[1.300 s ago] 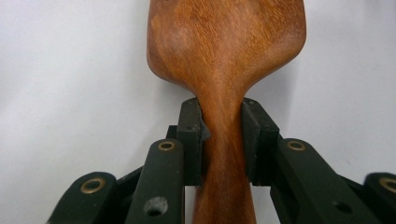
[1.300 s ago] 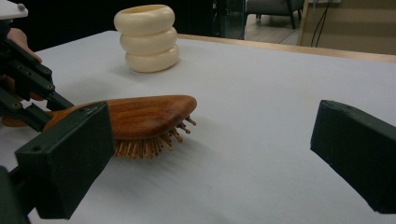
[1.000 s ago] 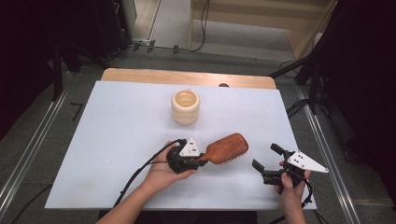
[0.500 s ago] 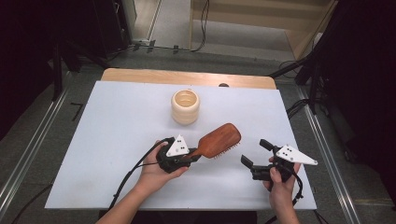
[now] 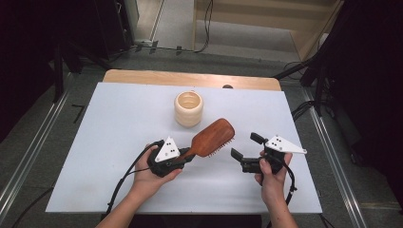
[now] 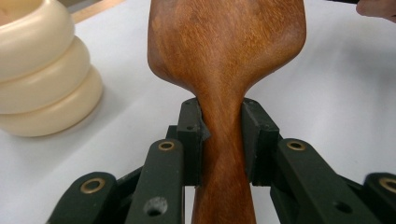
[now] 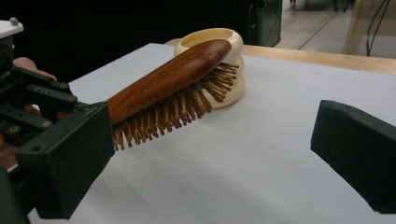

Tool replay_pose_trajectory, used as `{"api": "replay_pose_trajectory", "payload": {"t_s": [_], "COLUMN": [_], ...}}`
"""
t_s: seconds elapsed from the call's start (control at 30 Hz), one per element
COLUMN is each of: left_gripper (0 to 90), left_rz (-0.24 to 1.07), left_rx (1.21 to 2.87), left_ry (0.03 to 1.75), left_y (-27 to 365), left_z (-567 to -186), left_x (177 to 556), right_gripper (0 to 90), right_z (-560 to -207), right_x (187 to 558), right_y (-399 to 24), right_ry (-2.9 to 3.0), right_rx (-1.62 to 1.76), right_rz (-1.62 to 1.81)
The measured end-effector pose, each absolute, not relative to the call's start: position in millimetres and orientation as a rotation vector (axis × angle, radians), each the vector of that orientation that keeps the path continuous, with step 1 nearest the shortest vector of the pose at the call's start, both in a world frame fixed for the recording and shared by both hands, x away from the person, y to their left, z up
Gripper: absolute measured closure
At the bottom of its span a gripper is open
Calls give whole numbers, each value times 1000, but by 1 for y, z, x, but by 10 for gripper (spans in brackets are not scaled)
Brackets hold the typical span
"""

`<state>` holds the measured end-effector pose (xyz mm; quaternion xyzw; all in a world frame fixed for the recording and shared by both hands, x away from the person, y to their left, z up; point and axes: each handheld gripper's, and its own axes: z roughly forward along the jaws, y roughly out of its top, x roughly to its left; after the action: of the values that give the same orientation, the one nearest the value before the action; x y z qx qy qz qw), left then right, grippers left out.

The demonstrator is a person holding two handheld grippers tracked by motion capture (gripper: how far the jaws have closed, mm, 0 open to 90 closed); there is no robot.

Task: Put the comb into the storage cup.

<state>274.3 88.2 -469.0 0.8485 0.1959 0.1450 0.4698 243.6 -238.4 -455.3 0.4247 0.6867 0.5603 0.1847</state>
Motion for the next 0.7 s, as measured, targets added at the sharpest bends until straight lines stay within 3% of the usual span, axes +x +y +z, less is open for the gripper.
{"api": "replay_pose_trajectory", "payload": {"t_s": [0.7], "left_gripper": [724], "left_rz": [425], "left_rx": [2014], "left_ry": [530], "left_y": [101], "left_z": [-477], "left_x": [267], "right_gripper": [0], "right_z": [-449], "right_x": [265], "right_y": [-190], "right_ry": [1962], "right_rx": [1317], "right_rz": [1630]}}
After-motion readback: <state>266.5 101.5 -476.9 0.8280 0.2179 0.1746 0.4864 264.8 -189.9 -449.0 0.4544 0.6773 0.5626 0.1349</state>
